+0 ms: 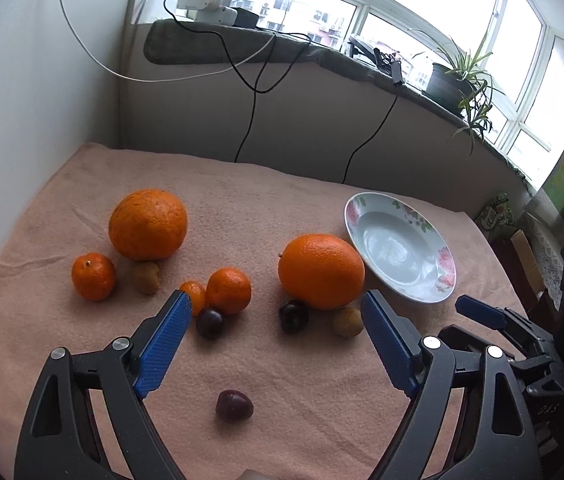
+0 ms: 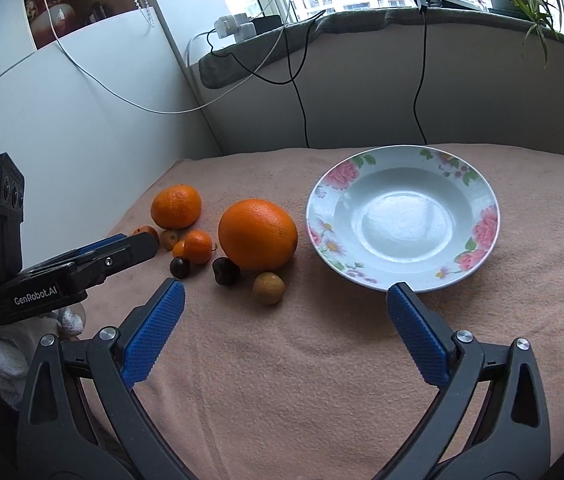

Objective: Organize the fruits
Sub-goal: 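Move the right gripper to the large orange beside the plate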

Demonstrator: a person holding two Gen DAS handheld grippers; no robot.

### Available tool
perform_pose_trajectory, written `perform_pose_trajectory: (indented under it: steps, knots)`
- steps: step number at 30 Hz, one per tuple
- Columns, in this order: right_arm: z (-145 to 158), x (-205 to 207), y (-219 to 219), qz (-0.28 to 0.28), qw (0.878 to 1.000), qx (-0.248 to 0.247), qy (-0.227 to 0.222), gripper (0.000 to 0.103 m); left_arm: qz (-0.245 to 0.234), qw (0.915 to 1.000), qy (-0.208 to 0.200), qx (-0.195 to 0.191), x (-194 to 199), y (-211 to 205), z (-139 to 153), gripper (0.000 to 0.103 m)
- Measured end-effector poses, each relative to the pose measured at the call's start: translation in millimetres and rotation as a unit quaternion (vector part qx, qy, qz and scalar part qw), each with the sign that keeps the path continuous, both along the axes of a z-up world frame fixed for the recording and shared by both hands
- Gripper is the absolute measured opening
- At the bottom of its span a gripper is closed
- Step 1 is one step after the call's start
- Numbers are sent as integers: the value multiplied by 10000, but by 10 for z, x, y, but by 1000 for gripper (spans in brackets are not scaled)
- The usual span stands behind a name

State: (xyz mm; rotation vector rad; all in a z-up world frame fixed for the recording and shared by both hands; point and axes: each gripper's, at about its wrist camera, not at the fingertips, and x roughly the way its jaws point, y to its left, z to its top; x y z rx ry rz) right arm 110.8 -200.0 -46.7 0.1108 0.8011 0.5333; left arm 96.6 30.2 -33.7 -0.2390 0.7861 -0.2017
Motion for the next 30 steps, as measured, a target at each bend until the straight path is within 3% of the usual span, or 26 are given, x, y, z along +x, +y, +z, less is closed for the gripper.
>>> perform_pose_trajectory:
  steps: [5, 12, 14, 17, 28, 30]
  knots:
    - [-100, 121, 160, 188, 9993, 224, 215, 96, -455, 9986, 213, -188, 221, -67, -20, 84]
    - [-180, 296, 331, 308, 9967, 556, 502, 95, -718, 9955, 497, -371, 435, -113, -104, 84]
    - [-215, 344, 382, 342, 9957, 610, 602, 86, -777, 9946, 584, -373, 489, -125, -133, 84]
    - [-264, 409, 429, 334, 9937, 735, 771, 85, -859, 9936, 645, -340, 545, -150, -158, 84]
    - [-363, 509, 531, -247, 9924, 746, 944, 77, -1111, 9876, 964, -558, 764, -116, -209, 82]
    - [-363, 514, 562, -321, 9938, 616, 869, 74, -1159, 9850, 1115, -618, 833, -110, -241, 78]
